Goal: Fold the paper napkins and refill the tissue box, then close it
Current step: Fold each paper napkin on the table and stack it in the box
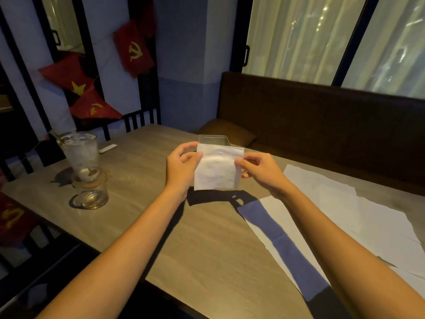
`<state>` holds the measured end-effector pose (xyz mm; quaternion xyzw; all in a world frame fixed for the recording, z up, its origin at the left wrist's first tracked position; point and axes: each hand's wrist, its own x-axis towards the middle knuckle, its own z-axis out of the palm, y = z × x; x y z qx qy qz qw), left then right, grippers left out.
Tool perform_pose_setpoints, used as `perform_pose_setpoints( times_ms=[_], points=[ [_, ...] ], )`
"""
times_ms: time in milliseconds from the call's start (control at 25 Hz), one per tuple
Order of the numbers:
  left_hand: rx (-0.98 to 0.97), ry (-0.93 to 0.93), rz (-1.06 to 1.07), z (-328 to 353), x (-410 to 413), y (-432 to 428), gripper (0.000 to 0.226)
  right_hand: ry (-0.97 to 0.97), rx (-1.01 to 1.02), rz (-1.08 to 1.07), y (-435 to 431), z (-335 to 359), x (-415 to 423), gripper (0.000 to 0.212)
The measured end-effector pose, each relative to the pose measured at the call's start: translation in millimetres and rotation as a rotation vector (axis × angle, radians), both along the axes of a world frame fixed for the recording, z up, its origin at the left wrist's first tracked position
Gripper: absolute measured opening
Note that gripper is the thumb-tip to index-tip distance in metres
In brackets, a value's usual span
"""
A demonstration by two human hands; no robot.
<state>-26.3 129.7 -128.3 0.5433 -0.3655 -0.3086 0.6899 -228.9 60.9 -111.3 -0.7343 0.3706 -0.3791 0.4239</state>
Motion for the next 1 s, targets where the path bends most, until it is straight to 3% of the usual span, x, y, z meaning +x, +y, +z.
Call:
perform_pose_setpoints(
  times_ms=[240, 520, 800, 1000],
  points=[
    [-0.035, -0.13, 0.136, -16, 6, -47, 0.022, -0.011, 0.047, -0.197, -42, -19, 24, 0.019],
    [0.02, -0.241, 0.213, 8, 43, -133, 0.012, 0.163, -0.175, -0.413, -126, 4, 73, 0.019],
    [0.264, -0.668, 0.128, 7, 60, -192, 0.022, 0.561, -0.291, -0.396, -191, 5, 92, 0.02],
    [0.402, -0.892, 0.096, 9, 62, -198, 0.021, 0.604, -0.363, -0.355, -191, -3, 93, 0.021]
  ],
)
